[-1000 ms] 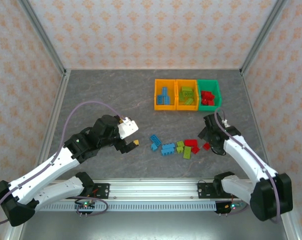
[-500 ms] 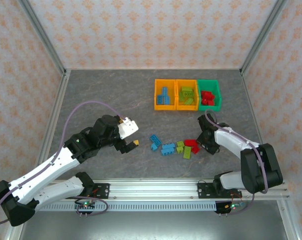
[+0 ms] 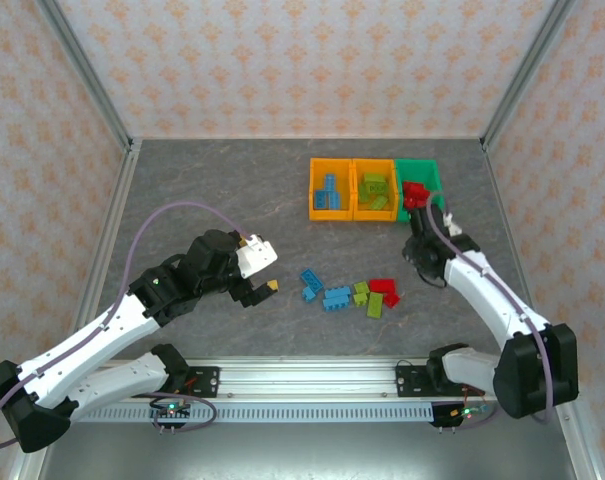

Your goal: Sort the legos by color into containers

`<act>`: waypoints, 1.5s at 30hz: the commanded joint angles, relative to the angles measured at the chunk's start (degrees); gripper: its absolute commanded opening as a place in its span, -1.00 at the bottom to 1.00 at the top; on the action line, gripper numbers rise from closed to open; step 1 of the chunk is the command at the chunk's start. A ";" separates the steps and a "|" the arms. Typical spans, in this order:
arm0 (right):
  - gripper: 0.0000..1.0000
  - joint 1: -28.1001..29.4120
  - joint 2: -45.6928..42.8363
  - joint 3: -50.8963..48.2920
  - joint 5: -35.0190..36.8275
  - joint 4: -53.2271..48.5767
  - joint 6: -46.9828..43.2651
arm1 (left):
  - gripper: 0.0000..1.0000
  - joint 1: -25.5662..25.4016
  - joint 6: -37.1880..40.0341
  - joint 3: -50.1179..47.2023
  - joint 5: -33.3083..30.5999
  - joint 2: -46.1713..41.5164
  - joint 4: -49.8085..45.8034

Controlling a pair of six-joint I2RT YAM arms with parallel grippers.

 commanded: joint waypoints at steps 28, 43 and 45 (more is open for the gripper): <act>0.35 -8.97 19.21 28.27 -10.15 -2.31 -15.03 | 1.00 0.63 0.62 0.58 -3.80 0.85 -0.94; 0.37 12.09 -5.56 -9.04 -10.93 -13.54 1.15 | 1.00 0.65 0.27 0.80 -1.92 2.06 -1.06; 0.37 13.28 -2.76 -9.89 -12.76 -12.06 1.33 | 1.00 0.65 0.23 0.80 -1.74 2.41 -1.15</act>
